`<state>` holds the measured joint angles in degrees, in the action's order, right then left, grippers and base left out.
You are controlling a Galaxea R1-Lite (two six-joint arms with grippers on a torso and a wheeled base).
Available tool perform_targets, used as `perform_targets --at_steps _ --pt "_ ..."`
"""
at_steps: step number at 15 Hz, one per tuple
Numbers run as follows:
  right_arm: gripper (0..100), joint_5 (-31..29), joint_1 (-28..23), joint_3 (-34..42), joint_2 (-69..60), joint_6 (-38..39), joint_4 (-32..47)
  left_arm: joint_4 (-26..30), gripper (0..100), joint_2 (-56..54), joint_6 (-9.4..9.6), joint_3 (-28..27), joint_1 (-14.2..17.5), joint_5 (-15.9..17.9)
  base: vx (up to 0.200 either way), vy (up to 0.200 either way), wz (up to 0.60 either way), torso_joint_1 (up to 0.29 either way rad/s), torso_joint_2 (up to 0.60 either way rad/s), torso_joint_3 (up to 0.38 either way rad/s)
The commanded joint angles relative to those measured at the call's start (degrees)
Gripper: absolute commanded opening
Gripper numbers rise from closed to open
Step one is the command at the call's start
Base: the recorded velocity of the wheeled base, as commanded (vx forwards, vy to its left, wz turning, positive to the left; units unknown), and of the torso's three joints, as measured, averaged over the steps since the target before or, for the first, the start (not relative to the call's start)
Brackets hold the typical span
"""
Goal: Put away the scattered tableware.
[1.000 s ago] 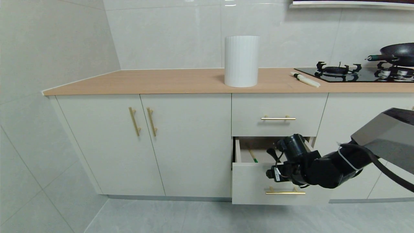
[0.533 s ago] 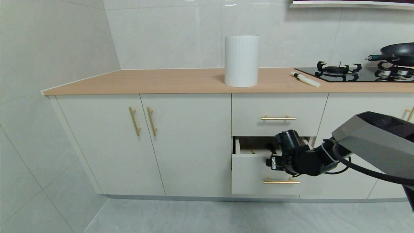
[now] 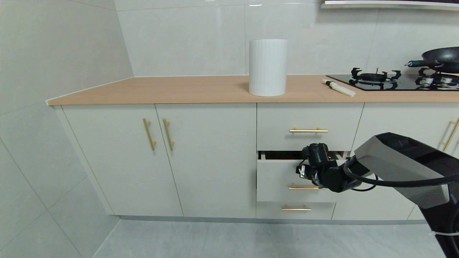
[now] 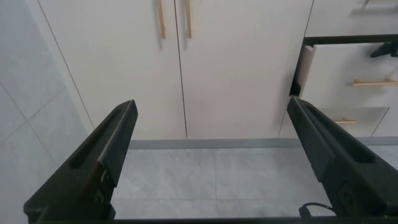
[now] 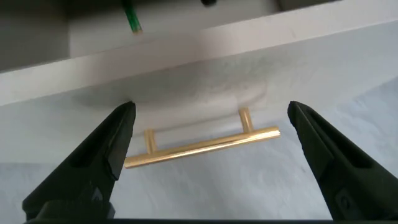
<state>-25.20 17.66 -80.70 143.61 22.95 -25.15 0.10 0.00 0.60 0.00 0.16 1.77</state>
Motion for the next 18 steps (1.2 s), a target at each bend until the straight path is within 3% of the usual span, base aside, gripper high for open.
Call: perform_targets --at_steps 1,4,18 --pt "100 -0.11 -1.14 -2.0 3.61 0.42 -2.54 -0.01 100 0.0 0.02 0.0 0.02 -0.01 0.0 0.0 0.0 0.0 0.0 0.0" --pt "100 -0.11 -2.46 -2.71 5.55 -0.02 -9.13 -0.01 100 0.0 0.02 0.0 0.02 -0.01 0.0 0.0 0.0 0.0 0.0 0.0" --pt "100 -3.45 -6.59 -11.14 9.68 0.34 -9.04 -0.01 100 0.0 0.02 0.0 0.02 -0.01 0.0 0.0 0.0 0.0 0.0 0.0"
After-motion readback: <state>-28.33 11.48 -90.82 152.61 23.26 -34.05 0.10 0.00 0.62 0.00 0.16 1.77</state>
